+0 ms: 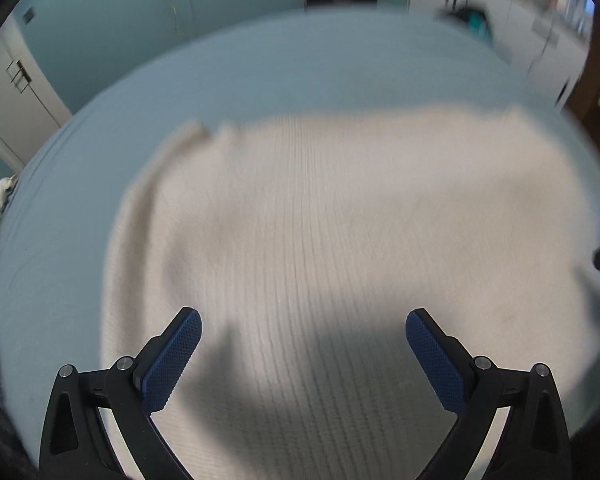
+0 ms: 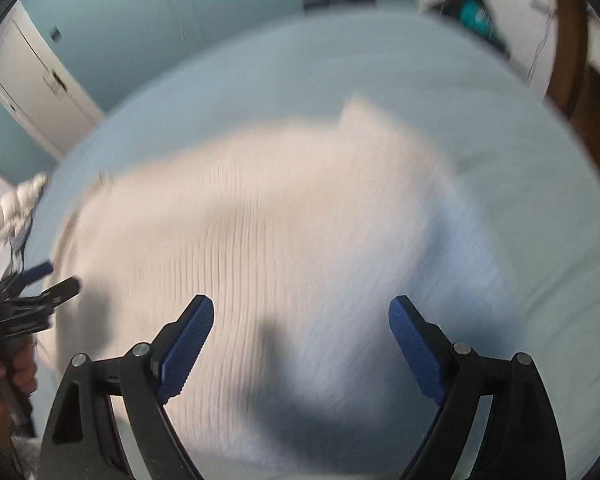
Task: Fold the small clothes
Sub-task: 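Lay the sweater flat and open both grippers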
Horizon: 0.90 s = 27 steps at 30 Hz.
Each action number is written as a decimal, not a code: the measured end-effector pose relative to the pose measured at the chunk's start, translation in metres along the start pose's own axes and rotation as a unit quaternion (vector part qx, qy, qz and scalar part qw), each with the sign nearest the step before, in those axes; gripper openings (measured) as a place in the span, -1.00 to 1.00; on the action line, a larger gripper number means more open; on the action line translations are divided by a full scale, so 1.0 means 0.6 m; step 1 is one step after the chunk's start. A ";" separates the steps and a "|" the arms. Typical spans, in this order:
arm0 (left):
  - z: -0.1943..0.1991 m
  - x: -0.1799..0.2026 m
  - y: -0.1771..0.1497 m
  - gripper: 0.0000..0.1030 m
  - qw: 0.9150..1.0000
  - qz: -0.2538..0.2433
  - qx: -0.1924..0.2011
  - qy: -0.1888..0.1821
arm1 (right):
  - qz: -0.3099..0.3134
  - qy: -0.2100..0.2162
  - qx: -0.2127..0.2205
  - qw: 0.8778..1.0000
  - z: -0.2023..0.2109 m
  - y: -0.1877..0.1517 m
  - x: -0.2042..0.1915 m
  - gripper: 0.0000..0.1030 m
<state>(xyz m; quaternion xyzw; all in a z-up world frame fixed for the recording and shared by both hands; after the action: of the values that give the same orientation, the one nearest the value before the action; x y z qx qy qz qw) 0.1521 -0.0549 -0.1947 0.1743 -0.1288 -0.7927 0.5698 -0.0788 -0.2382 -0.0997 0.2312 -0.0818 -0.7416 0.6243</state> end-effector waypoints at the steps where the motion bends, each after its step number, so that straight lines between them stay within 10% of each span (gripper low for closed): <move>1: -0.026 -0.008 -0.015 1.00 0.999 -0.001 -0.024 0.027 | 0.007 -0.016 -0.032 0.999 -0.022 -0.025 0.001 0.70; 5: -0.041 -0.036 -0.016 1.00 0.998 0.055 -0.024 -0.006 | 0.049 -0.065 -0.009 0.997 -0.029 -0.024 0.005 0.63; 11: 0.045 -0.104 -0.007 1.00 0.992 0.074 0.026 0.104 | -0.073 -0.159 0.106 0.979 0.090 -0.026 0.081 0.66; 22: 0.134 -0.121 -0.102 1.00 0.980 0.174 0.025 0.093 | -0.180 -0.033 0.052 0.982 0.131 -0.099 0.105 0.66; 27: 0.125 -0.135 -0.160 1.00 0.971 0.226 -0.012 0.076 | -0.193 -0.062 0.023 0.979 0.103 -0.109 0.118 0.66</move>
<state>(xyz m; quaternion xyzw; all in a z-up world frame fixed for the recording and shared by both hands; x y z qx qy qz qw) 0.0616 0.0530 -0.1551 0.1935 -0.1115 -0.6294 0.7443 -0.1721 -0.3031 -0.0893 0.2100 -0.0911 -0.8591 0.4577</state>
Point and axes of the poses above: each gripper's, at about its wrist camera, not at the fingertips, and z roughly against the way its jaws point, x to its right, y to its top, the point moved 9 cm from there along -z, roughly the way its jaws point, and after that the axes turned 3 degrees about x, right-handed, at the moved point
